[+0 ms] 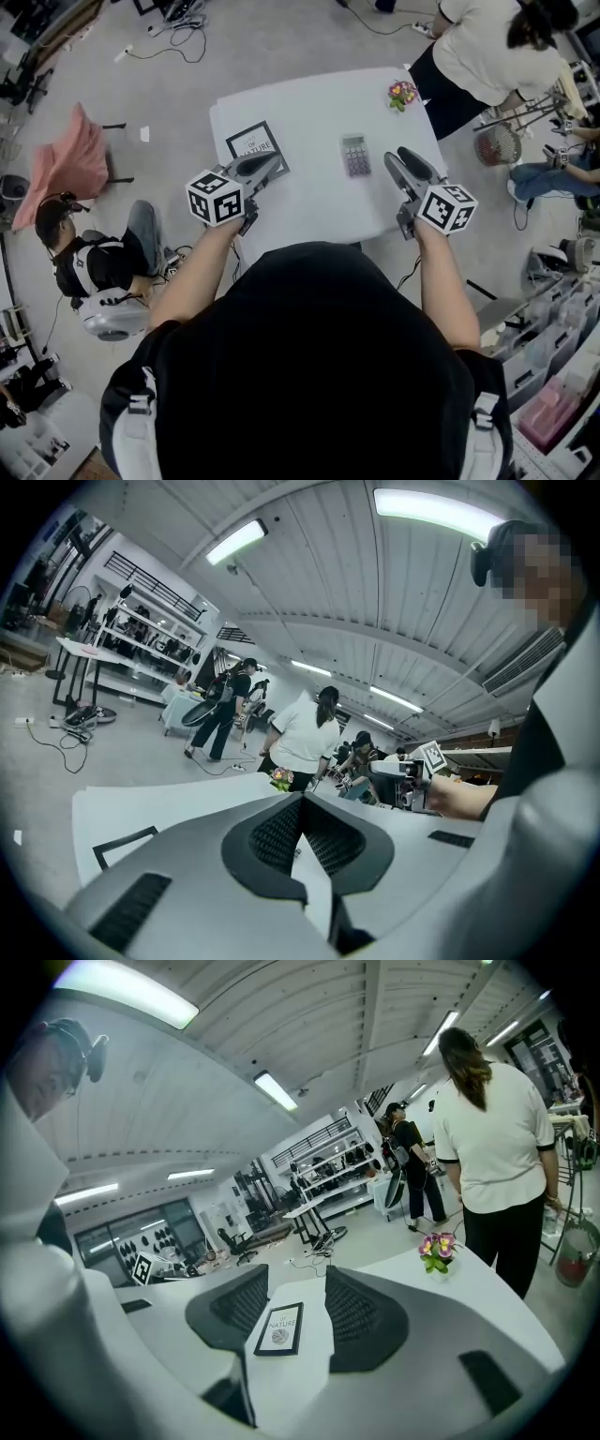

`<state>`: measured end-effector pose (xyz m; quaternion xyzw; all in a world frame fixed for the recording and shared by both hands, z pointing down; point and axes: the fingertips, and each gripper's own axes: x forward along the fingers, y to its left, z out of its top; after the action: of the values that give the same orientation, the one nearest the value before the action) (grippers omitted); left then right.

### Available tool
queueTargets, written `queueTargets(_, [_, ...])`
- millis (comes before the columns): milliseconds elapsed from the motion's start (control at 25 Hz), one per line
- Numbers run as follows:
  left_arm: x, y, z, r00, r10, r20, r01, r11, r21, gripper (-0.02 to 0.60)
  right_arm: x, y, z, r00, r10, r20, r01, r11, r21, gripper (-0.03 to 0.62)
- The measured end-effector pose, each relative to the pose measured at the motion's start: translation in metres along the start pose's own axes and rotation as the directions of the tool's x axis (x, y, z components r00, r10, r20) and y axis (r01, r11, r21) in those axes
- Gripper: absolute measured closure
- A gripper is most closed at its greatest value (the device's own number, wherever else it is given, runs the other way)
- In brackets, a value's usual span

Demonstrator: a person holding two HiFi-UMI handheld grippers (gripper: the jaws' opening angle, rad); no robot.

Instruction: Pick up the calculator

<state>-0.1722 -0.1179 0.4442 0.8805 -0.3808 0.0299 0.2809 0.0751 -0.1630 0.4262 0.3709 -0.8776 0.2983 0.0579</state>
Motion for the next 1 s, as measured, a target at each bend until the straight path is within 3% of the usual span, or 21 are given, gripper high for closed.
queueTargets(480, [0.035,0.006,0.021,0.995,0.096,0.019,-0.095,0.995,-0.040,0.565,0.046,-0.039,0.031,0.990,0.107,-0.089,-0.109,0.994,-0.016,0.388])
queueTargets(1000, [0.042,-0.004,0.014,0.970,0.230,0.078,-0.223,0.971,-0.090,0.565,0.070,-0.060,0.059,0.962,0.225,-0.153,-0.237,0.969,-0.065,0.388])
